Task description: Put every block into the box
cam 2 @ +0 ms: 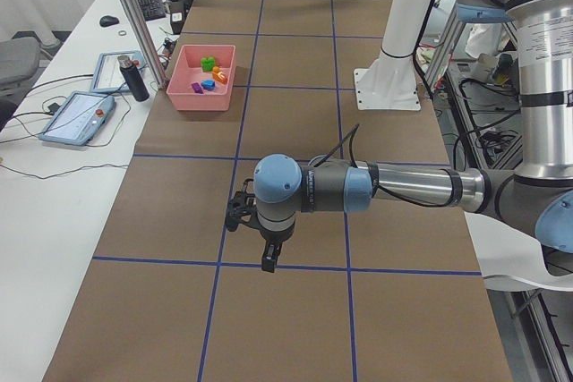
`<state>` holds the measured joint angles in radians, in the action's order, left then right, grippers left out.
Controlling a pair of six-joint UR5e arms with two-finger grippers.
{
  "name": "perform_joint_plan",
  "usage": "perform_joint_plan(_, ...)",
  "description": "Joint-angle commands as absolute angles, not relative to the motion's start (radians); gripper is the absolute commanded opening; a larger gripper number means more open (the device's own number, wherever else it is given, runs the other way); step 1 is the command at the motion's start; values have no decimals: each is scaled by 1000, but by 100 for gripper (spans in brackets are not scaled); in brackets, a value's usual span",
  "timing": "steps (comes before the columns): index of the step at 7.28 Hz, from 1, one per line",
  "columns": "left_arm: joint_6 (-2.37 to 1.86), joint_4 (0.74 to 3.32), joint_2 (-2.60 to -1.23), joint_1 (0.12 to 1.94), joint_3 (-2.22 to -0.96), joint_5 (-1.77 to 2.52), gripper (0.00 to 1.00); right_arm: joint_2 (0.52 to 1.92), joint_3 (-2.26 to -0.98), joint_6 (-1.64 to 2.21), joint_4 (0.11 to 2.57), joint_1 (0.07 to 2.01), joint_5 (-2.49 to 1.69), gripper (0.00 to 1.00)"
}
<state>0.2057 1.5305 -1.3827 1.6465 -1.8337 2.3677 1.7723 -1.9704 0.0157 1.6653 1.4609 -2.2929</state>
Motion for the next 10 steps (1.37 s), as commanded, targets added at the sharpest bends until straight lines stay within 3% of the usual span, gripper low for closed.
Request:
perform_joint_plan(1,173,1581,-1374,1644,-1842,2368,100,1915,-1968,11,1528,1509,-2287,100)
perform_joint_plan(3,173,1635,-1379,1644,-1838,2370,100,1992,-1973,12,1465,1564,-2295,100)
perform_joint_plan(10,173,1660,-1370,1644,-1832,2370,100,1962,-1973,29,1463,1565,-2310,100)
